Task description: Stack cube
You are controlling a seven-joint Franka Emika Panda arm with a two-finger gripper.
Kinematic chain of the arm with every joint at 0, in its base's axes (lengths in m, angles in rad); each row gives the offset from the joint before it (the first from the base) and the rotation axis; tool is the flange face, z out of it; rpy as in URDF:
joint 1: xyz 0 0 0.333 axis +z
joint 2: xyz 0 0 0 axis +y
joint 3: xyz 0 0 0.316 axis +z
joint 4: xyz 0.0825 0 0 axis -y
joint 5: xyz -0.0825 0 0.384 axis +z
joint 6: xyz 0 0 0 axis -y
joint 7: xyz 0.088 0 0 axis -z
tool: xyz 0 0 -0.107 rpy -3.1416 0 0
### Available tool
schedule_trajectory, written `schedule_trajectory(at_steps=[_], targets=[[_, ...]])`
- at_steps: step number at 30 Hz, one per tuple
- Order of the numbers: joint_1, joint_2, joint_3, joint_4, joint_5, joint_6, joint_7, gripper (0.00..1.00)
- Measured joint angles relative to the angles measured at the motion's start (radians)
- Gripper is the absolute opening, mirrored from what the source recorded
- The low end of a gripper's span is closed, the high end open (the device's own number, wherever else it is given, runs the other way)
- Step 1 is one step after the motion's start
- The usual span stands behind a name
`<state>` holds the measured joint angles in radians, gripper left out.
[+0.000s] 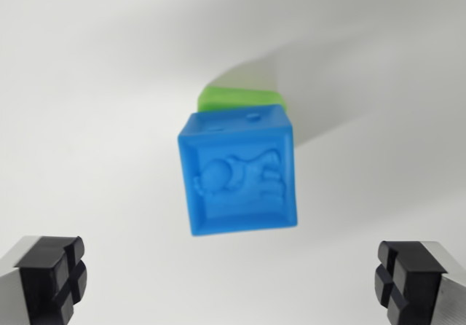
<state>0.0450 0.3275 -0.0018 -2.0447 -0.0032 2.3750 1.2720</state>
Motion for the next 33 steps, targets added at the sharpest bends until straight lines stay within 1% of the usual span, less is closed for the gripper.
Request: schedule_trajectory(at_steps=[5, 14, 25, 33], targets=[[0.0, -0.033, 0.0, 0.008, 0.0, -0.042, 0.0, 1.0], [0.0, -0.09, 0.0, 0.037, 0.0, -0.126, 0.0, 1.0], [0.0, -0.146, 0.0, 0.087, 0.0, -0.232, 0.0, 1.0], [0.0, -0.172, 0.0, 0.125, 0.0, -0.296, 0.0, 1.0]])
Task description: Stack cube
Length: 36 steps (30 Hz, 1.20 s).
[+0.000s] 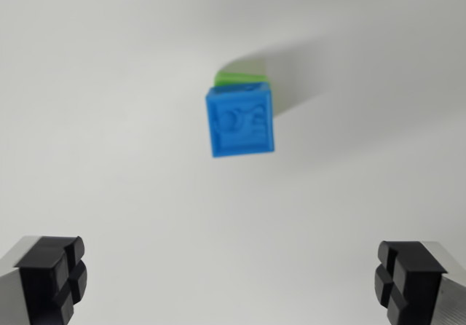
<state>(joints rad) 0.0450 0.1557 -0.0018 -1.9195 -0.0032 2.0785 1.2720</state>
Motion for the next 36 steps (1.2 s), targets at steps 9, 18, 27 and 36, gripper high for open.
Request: schedule_trajectory(at_steps=[9, 18, 27, 36], targets=[[0.0, -0.021, 0.0, 0.043, 0.0, -0.064, 0.0, 1.0], [0.0, -0.033, 0.0, 0.079, 0.0, -0.112, 0.0, 1.0], [0.0, -0.036, 0.0, 0.094, 0.0, -0.13, 0.0, 1.0], [0.0, -0.036, 0.0, 0.094, 0.0, -0.13, 0.0, 1.0]])
